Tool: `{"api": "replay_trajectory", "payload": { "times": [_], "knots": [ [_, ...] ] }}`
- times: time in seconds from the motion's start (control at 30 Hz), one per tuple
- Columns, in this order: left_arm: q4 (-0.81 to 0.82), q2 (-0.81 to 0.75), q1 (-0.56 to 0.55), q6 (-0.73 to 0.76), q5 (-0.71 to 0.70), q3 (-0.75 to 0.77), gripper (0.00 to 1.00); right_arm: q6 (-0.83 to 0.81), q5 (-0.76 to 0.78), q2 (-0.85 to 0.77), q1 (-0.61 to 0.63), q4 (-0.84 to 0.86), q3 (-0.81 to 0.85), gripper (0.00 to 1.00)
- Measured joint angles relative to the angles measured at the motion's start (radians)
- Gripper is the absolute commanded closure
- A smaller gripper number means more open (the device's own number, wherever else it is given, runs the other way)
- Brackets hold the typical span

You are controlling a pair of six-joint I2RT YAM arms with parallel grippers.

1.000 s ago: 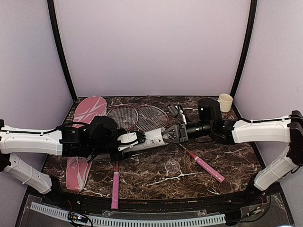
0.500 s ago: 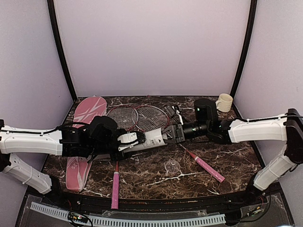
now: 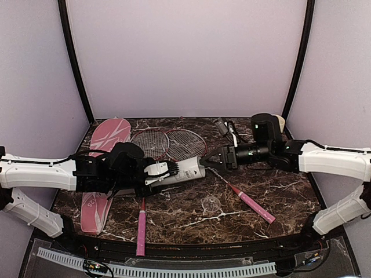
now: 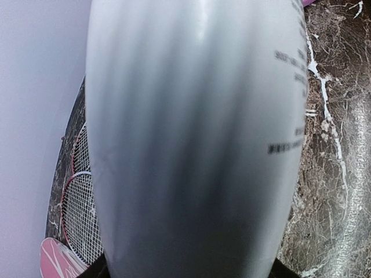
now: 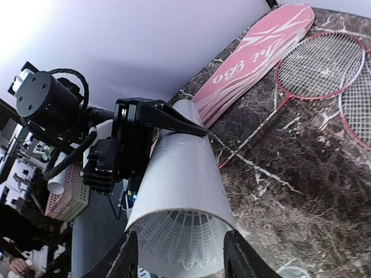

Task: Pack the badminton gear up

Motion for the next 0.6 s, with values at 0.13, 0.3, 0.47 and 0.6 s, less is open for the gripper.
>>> {"api": "replay_trajectory", "payload": {
  "times": [0.13,0.3,0.47,0.6],
  "knots": [
    [0.0,0.0,0.0,0.001,-0.004,0.0,0.37,-0.028,0.029,-0.097,-0.052,-0.059,-0.016,0.35],
    [0.001,0.004,-0.001,0.0,-0.008,0.0,0.37,-0.023,0.096,-0.247,-0.13,-0.064,-0.109,0.24],
    [0.005,0.006,-0.001,0.0,-0.025,0.0,0.37,0.023,0.248,-0.349,-0.17,-0.062,-0.21,0.21],
    [0.018,0.005,0.0,0.0,-0.066,0.0,0.37,0.072,0.345,-0.342,-0.169,-0.091,-0.267,0.24]
  ]
}}
